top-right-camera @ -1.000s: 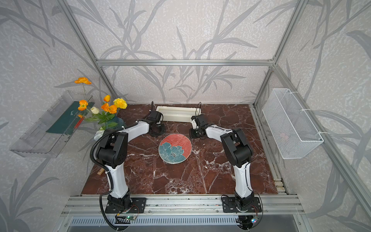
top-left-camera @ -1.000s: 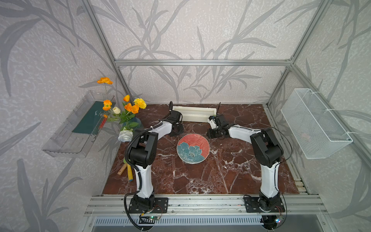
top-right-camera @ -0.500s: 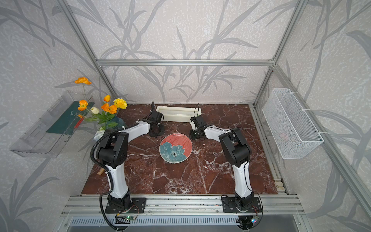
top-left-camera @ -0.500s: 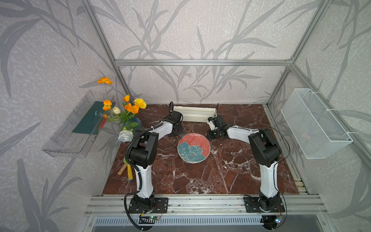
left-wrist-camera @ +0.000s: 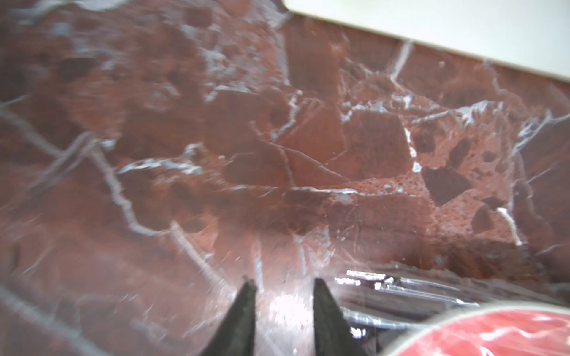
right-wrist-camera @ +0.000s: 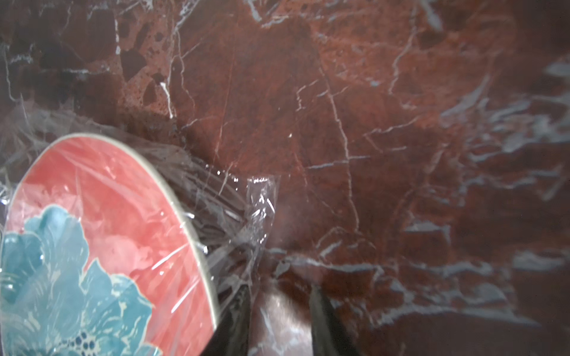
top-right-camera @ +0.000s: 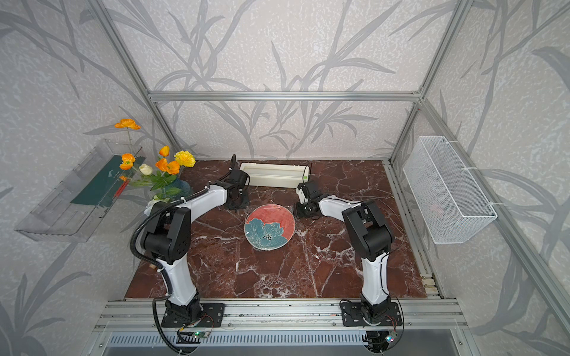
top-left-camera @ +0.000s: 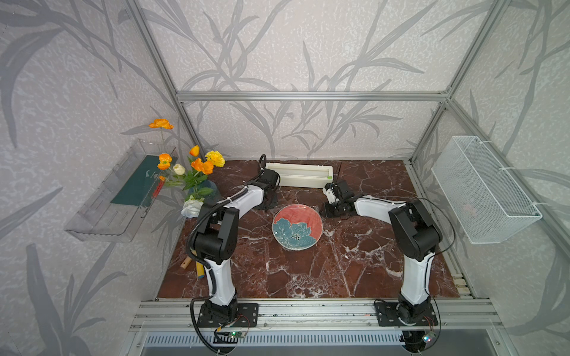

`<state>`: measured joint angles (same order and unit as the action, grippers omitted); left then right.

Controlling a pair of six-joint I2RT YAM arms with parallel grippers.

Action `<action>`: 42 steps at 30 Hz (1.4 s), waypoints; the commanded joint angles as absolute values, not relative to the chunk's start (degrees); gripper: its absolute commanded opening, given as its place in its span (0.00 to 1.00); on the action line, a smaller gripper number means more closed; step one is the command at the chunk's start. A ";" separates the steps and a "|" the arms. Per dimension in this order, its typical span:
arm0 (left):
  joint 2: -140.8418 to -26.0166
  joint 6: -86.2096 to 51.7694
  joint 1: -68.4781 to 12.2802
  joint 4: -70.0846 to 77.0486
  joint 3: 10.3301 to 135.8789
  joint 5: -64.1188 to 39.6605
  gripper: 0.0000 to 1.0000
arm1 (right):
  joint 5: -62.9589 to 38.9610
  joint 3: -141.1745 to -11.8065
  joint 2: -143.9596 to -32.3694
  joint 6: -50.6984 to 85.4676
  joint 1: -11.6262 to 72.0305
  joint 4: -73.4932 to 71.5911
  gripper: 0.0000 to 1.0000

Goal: Wrap the plate with plastic wrap
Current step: Cover the plate with plastic wrap, then pick up the plate at the center of the board.

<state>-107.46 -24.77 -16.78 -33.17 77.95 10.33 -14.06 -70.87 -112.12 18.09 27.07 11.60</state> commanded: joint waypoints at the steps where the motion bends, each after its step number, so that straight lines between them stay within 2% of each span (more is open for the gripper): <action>1: -103.07 -25.59 -17.68 -40.35 81.96 18.17 0.41 | -11.62 -70.20 -105.62 17.81 26.59 15.75 0.41; 5: -101.03 -24.42 -20.38 -40.69 82.68 13.68 0.42 | -12.87 -67.31 -99.88 19.09 26.63 16.65 0.41; 8: -101.76 -23.78 -22.28 -37.40 81.93 2.68 0.43 | -18.50 -62.78 -95.84 22.69 26.63 13.32 0.41; 11: -104.08 -25.25 -23.17 -35.46 81.14 -1.93 0.43 | -25.46 -57.29 -94.54 28.69 26.76 7.86 0.41; 20: -107.77 -24.99 -23.24 -37.13 80.07 3.69 0.41 | -26.72 -45.20 -93.12 39.80 30.16 -4.83 0.41; 25: -107.81 -24.85 -23.19 -36.66 78.37 5.62 0.40 | -28.96 -44.58 -96.29 42.26 31.69 -8.66 0.41; 42: -112.04 -26.22 -22.92 -34.44 75.43 1.23 0.39 | -28.57 -45.00 -101.34 46.35 33.81 -13.63 0.46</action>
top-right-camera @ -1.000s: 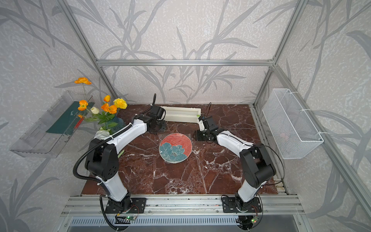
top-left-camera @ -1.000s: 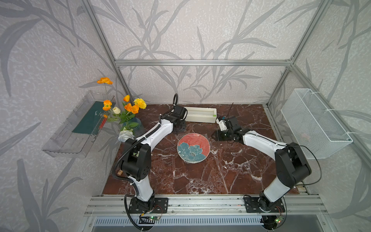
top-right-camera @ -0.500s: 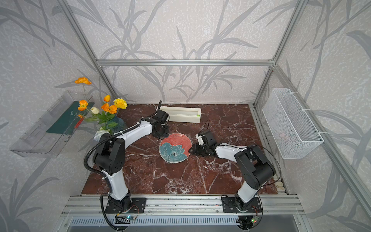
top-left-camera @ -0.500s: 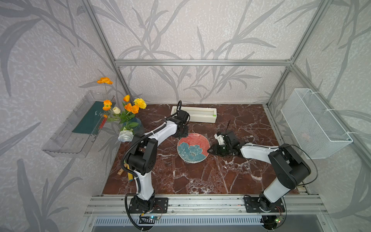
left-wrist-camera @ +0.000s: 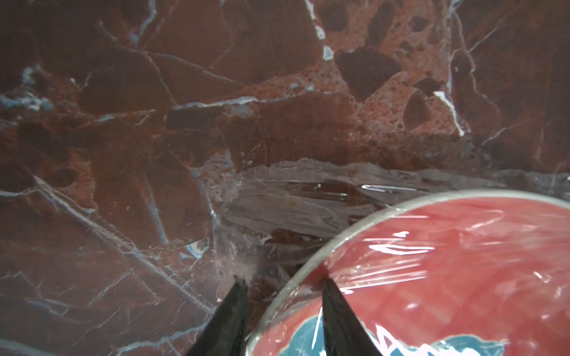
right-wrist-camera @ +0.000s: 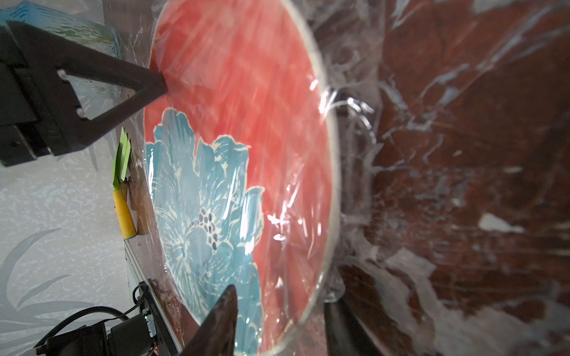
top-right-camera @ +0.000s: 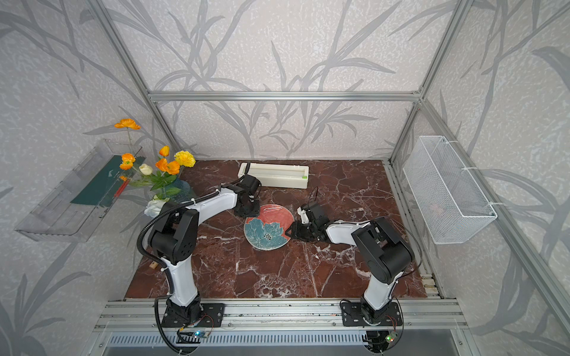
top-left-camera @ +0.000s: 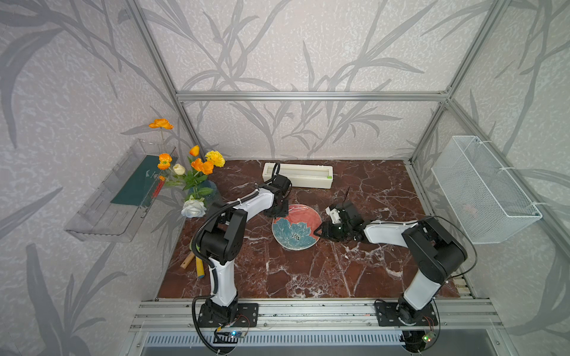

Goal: Wrap the plate with plastic wrap
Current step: Pick up the plate at the center of the board.

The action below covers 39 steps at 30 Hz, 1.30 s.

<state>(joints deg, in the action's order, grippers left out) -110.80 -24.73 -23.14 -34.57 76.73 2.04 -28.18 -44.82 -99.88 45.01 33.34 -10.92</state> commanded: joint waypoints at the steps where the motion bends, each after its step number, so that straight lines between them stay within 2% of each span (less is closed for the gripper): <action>1: -112.04 -26.48 -22.89 -34.09 75.12 0.66 0.39 | -28.57 -45.15 -101.73 46.78 33.92 -14.18 0.46; 7: -111.08 -29.76 -22.88 -30.68 72.29 -5.86 0.39 | -27.70 -45.44 -105.42 51.19 35.18 -21.00 0.45; 16: -106.95 -37.28 -22.93 -21.49 66.76 -17.91 0.39 | -27.25 -43.92 -110.03 61.26 35.73 -38.79 0.43; 25: -103.72 -36.61 -21.11 -24.06 68.58 -19.13 0.41 | -27.30 -44.47 -107.35 62.43 34.78 -41.99 0.29; 31: -101.86 -32.31 -18.31 -31.07 74.11 -17.04 0.47 | -29.46 -43.51 -103.85 63.22 31.35 -44.91 0.16; 39: -101.66 -29.53 -17.57 -32.69 78.42 -16.94 0.47 | -32.29 -43.20 -99.87 62.74 28.39 -44.69 0.14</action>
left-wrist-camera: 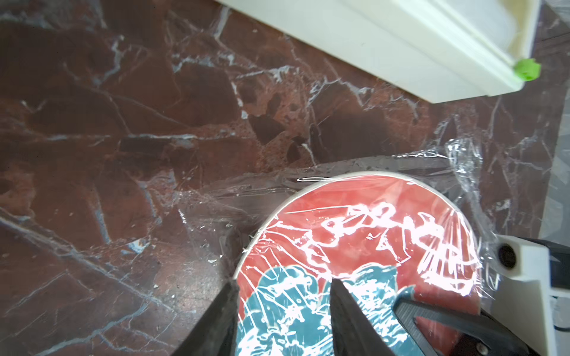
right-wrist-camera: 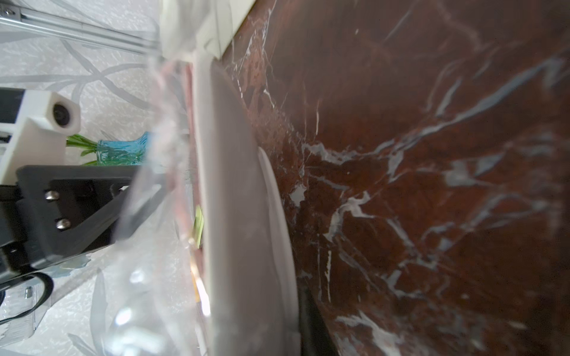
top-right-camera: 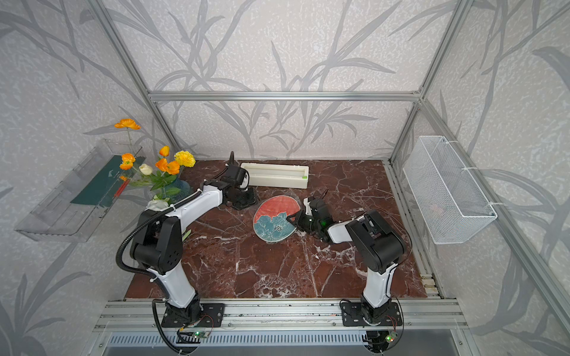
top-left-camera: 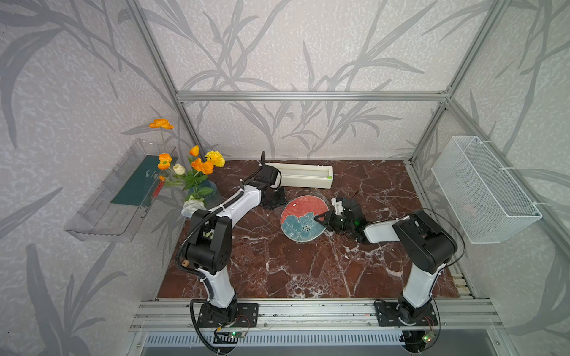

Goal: Wrap the plate with plastic wrap
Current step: Pick up the plate at the center of the board, then cover the plate with plastic wrap.

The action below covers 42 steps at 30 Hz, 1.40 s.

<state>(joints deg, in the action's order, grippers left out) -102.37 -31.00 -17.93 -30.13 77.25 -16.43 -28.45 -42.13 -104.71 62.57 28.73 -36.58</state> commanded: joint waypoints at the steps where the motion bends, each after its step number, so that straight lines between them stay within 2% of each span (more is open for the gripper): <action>1: -101.82 -29.65 -17.50 -32.53 78.66 -17.00 0.47 | -32.42 -43.09 -99.89 63.06 28.31 -45.24 0.14; 8: -103.76 -30.21 -17.40 -30.37 78.57 -17.42 0.43 | -33.57 -42.24 -99.53 66.17 27.92 -49.99 0.14; 22: -106.89 -29.67 -17.32 -29.11 77.96 -15.96 0.41 | -34.01 -42.30 -98.26 66.47 28.04 -50.01 0.14; 27: -107.28 -31.33 -17.36 -26.90 76.87 -18.26 0.40 | -34.10 -42.88 -98.35 66.51 27.99 -50.09 0.14; 34: -106.42 -36.01 -17.40 -20.10 73.28 -25.57 0.29 | -33.93 -43.93 -99.64 67.45 28.16 -51.49 0.14; 39: -105.98 -36.99 -17.40 -18.30 71.79 -27.34 0.29 | -33.93 -44.99 -99.95 67.34 28.39 -51.19 0.13; 42: -105.66 -37.31 -17.40 -17.45 71.20 -28.95 0.35 | -33.93 -45.26 -100.07 67.50 28.47 -51.58 0.13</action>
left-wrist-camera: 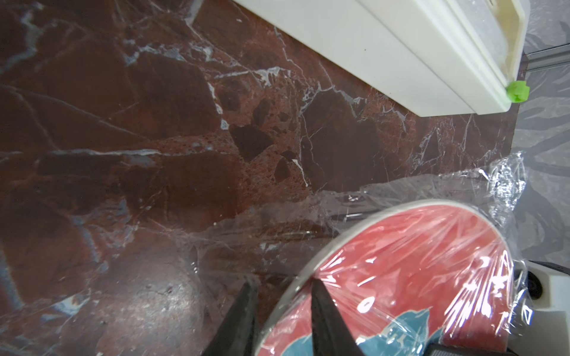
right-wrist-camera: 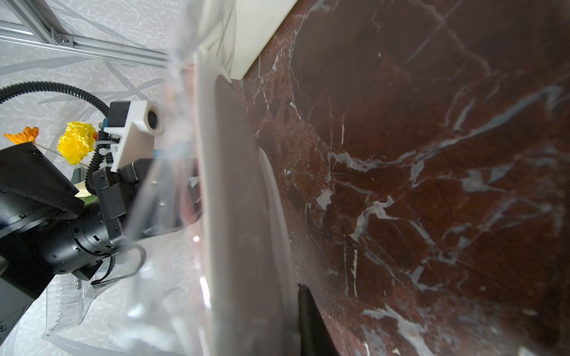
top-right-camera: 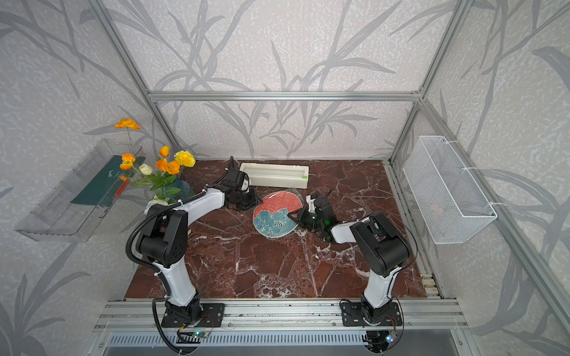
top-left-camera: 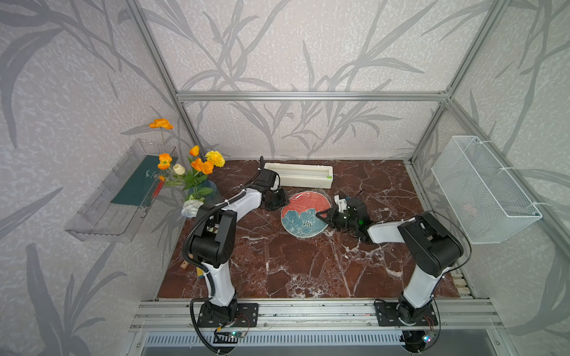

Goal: Wrap the plate with plastic wrap
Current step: Cover the plate with plastic wrap.

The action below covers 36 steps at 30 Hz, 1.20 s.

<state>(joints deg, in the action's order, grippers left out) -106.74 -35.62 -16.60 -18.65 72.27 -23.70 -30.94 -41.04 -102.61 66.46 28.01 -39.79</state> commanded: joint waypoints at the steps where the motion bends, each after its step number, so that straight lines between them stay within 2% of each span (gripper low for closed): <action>1: -105.55 -37.01 -17.40 -17.63 71.12 -29.09 0.38 | -33.93 -45.33 -100.05 67.45 28.48 -51.55 0.13; 4: -105.13 -35.92 -17.31 -18.74 71.45 -29.01 0.45 | -34.01 -45.20 -99.71 67.26 28.44 -51.44 0.13; 6: -104.79 -35.60 -17.25 -19.02 71.38 -29.23 0.47 | -33.85 -45.00 -99.56 67.08 28.43 -51.34 0.13; 15: -103.53 -38.26 -16.90 -13.22 68.97 -36.39 0.44 | -33.84 -45.17 -100.33 67.91 28.57 -53.49 0.12; 25: -101.29 -39.41 -14.71 -8.43 65.98 -43.02 0.53 | -34.40 -44.97 -99.31 67.72 28.82 -54.71 0.12; 31: -99.53 -41.51 -13.71 -4.88 63.79 -45.07 0.48 | -34.37 -45.78 -100.29 68.26 29.29 -55.24 0.12; 36: -99.50 -42.51 -13.71 -2.11 62.67 -47.78 0.50 | -35.06 -47.49 -102.45 70.69 29.86 -59.21 0.12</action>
